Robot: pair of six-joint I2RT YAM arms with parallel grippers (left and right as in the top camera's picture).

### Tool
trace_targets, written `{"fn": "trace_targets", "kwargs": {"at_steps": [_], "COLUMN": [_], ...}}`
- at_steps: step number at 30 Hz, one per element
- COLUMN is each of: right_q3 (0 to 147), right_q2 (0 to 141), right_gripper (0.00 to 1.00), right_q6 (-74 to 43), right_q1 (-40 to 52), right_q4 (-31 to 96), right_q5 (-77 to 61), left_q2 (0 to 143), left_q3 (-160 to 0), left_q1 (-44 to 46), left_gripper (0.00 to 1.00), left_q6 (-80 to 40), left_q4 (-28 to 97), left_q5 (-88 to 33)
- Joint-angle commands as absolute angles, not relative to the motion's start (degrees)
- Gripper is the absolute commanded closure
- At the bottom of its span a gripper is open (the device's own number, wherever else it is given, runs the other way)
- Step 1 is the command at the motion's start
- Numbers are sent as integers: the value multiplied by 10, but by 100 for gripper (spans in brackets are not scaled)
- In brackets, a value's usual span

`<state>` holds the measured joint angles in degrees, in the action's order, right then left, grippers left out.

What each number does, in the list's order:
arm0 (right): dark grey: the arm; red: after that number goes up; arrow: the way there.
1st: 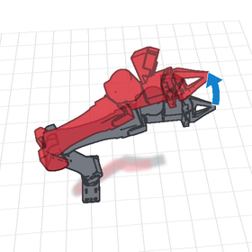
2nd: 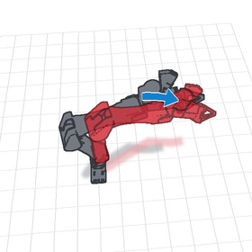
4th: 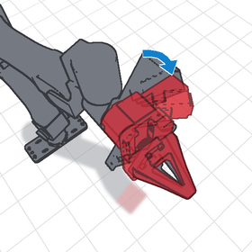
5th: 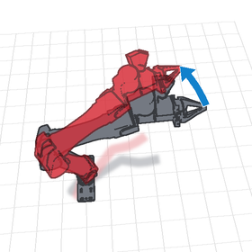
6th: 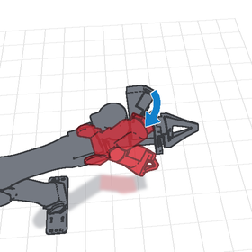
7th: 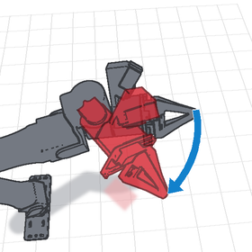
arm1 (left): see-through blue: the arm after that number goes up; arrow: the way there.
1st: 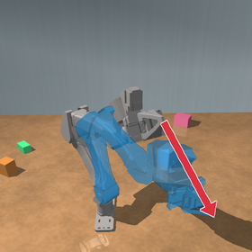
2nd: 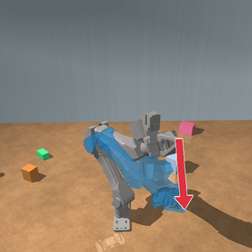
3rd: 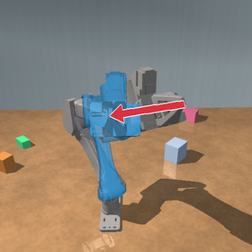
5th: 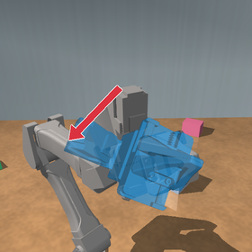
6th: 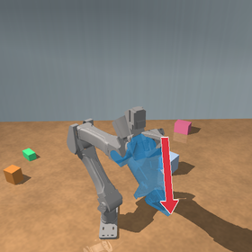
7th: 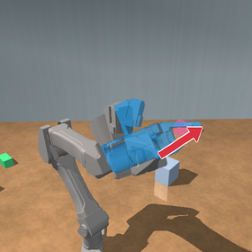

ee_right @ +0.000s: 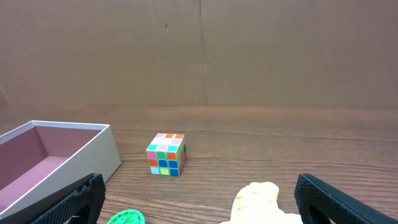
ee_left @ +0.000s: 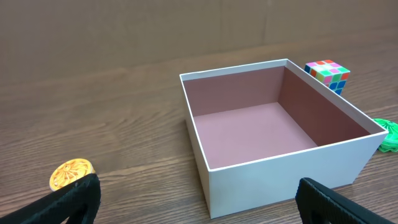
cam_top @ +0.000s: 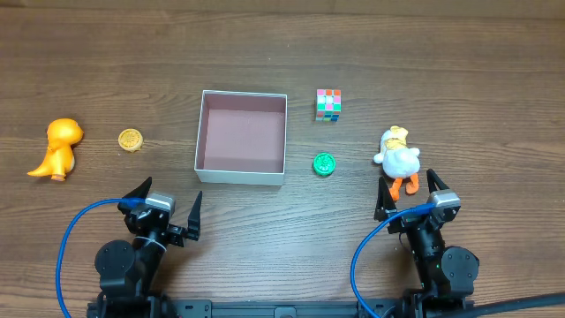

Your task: Pack container

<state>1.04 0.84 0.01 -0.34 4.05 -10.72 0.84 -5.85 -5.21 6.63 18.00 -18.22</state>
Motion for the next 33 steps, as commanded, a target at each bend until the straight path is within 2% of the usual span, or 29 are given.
{"fn": "trace_targets", "kwargs": {"at_steps": [1,33], "right_q3": [4,4], "right_q2": [2,2], "right_gripper": [1,0], "right_q6": [-2,-2], "right_q1": [-1,-1], "right_q4": [37,17], "right_q5": [-112,-124], "left_q2": [3,3], "left_q3": [-55,-55], "left_q1": [-49,-49], "left_gripper": [0,0], "left_q6": [77,77], "left_q4": [177,177], "left_q5": [-180,-180]}}
